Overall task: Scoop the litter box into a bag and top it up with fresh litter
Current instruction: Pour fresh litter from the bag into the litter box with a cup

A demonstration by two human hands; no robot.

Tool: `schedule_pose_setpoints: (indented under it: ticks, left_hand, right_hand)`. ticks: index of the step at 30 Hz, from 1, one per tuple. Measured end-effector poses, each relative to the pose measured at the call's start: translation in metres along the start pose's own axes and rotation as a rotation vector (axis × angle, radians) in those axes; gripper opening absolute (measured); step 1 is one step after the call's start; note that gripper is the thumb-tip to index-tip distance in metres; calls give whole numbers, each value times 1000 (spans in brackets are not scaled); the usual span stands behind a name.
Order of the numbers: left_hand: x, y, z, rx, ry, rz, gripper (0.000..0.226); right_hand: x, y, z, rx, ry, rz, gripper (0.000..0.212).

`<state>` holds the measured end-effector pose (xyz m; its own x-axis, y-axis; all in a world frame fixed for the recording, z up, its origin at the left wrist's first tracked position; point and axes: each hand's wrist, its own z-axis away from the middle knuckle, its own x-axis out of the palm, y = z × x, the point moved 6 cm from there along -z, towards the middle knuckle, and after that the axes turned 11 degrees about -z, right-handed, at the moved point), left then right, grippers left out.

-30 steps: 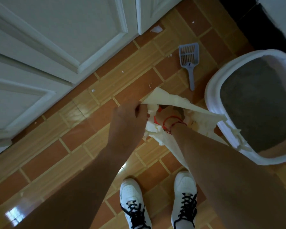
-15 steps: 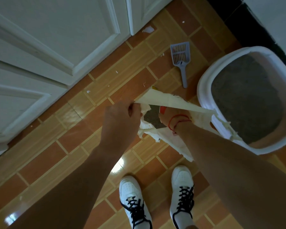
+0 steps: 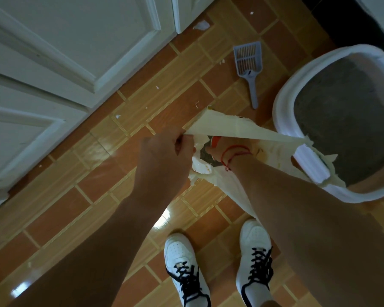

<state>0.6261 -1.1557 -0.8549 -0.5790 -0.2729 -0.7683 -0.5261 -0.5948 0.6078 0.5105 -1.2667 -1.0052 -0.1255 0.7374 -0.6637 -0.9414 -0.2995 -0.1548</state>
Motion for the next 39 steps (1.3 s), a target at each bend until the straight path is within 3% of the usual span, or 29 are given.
schedule_pose_setpoints:
  ticks: [4, 6, 15, 21, 27, 39]
  left_hand:
    - [2, 2, -1, -5, -10, 9, 26]
    - [3, 3, -1, -6, -12, 23, 26]
    - [3, -2, 17, -91, -27, 69, 22]
    - [-2, 13, 21, -140, -19, 95, 28]
    - [-16, 29, 28, -197, -23, 22, 34]
    - [-36, 38, 50, -433, -55, -12, 31]
  right_hand:
    - [3, -1, 1, -71, 55, 89, 44]
    - [14, -2, -5, -19, 59, 46, 51]
    - [36, 1, 4, 109, -62, -219, 68]
    - [15, -2, 18, 136, -146, -536, 72]
    - [-25, 7, 44, 125, -196, -751, 37]
    - [-104, 29, 141, 47, -206, -965, 44]
